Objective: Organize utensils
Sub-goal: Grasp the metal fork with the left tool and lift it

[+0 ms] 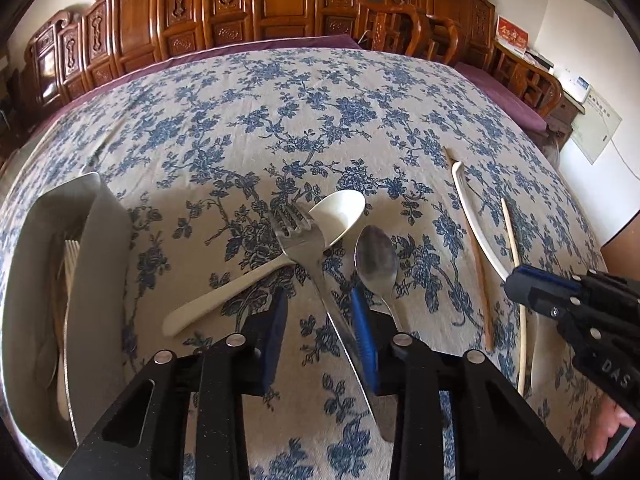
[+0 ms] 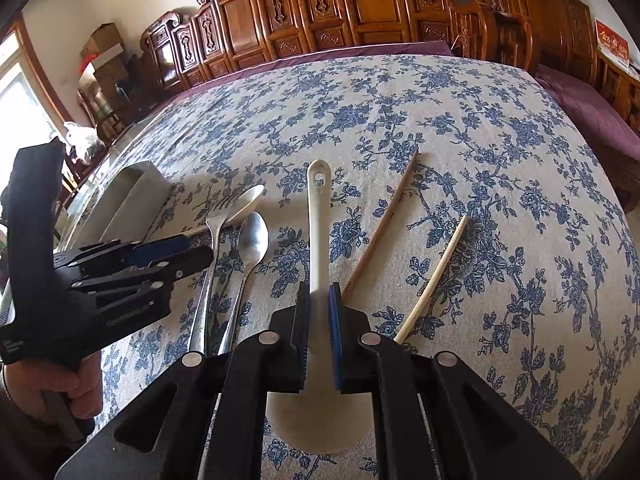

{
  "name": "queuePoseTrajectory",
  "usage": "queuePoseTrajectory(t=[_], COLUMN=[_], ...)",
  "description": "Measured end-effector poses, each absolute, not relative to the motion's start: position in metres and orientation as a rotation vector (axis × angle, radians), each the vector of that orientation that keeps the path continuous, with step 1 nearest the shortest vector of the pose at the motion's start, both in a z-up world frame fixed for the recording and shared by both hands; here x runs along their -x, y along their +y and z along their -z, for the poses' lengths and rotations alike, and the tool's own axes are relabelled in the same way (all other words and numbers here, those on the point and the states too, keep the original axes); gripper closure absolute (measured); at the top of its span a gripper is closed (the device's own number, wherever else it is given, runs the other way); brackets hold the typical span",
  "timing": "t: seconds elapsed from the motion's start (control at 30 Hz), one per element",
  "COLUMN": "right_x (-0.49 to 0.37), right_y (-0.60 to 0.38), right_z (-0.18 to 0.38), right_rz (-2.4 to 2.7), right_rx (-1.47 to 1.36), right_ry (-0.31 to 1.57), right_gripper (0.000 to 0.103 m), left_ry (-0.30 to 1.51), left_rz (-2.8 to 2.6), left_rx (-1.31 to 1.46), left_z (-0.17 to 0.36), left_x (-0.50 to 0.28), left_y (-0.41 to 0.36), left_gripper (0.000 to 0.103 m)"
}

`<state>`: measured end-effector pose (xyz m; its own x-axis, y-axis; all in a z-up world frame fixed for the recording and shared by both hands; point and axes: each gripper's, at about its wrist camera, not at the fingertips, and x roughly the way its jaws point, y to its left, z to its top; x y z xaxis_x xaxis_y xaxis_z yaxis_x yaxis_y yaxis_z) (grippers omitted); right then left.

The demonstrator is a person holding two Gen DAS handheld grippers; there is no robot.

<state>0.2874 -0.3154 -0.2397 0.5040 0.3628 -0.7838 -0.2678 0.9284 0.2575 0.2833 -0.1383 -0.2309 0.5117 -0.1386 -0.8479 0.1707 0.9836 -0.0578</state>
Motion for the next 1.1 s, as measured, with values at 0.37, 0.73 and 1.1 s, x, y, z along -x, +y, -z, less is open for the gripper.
queuePoseTrajectory(t=[0.37,0.73,1.1], right_x=[-0.290,-0.294,-0.299], right_y=[-0.312,-0.308,-0.292], right_z=[0.245,0.256,0.262], right_rz=[-0.383,-0.396,-0.419], right_rx=[-0.086,-0.088,-0.082], right_ry=[0.983,1.013,1.026], right_gripper=[0.092,0.092,0.092], left_ry=[1.030,1.002,0.956], left_rz=[0.153,0.163,0.210], left_rx=[-0.048,-0.057,-0.057], left_z=[0.242,0.236,0.212], left_x=[-0.298,-0.287,-0.266], left_y=[-0.147,-0.142,-0.137], left_gripper=[0.088,0.100,0.101])
